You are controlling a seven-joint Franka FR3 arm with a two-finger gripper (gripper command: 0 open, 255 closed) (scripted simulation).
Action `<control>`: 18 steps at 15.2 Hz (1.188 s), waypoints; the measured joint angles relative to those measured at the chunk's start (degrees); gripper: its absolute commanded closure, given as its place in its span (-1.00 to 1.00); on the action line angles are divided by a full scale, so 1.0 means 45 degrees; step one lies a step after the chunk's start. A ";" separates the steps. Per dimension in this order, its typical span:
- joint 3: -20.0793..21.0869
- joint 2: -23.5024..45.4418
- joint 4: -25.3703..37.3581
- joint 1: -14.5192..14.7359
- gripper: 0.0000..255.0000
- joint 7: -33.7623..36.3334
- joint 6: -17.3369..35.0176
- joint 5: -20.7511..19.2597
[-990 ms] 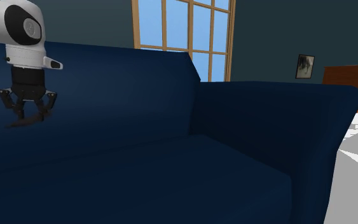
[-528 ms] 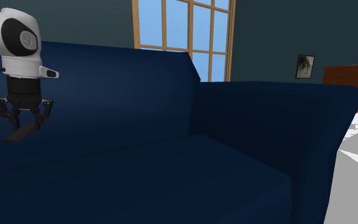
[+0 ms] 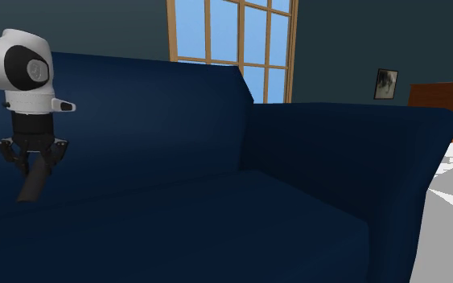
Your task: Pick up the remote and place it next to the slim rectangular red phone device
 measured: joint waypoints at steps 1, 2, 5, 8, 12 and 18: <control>0.0004 0.0046 -0.0092 0.0002 1.00 -0.0021 0.0142 0.0012; 0.0012 0.0109 -0.0128 0.0008 1.00 -0.0037 0.0284 0.0025; 0.0029 0.0212 -0.0260 0.0013 1.00 -0.0091 0.0605 0.0062; 0.0032 0.0200 -0.0306 0.0012 1.00 -0.0103 0.0673 0.0071; 0.0030 0.0213 -0.0373 0.0016 -1.00 -0.0085 0.0686 0.0062; 0.0013 0.0142 -0.0325 -0.0001 -1.00 -0.0075 0.0480 0.0042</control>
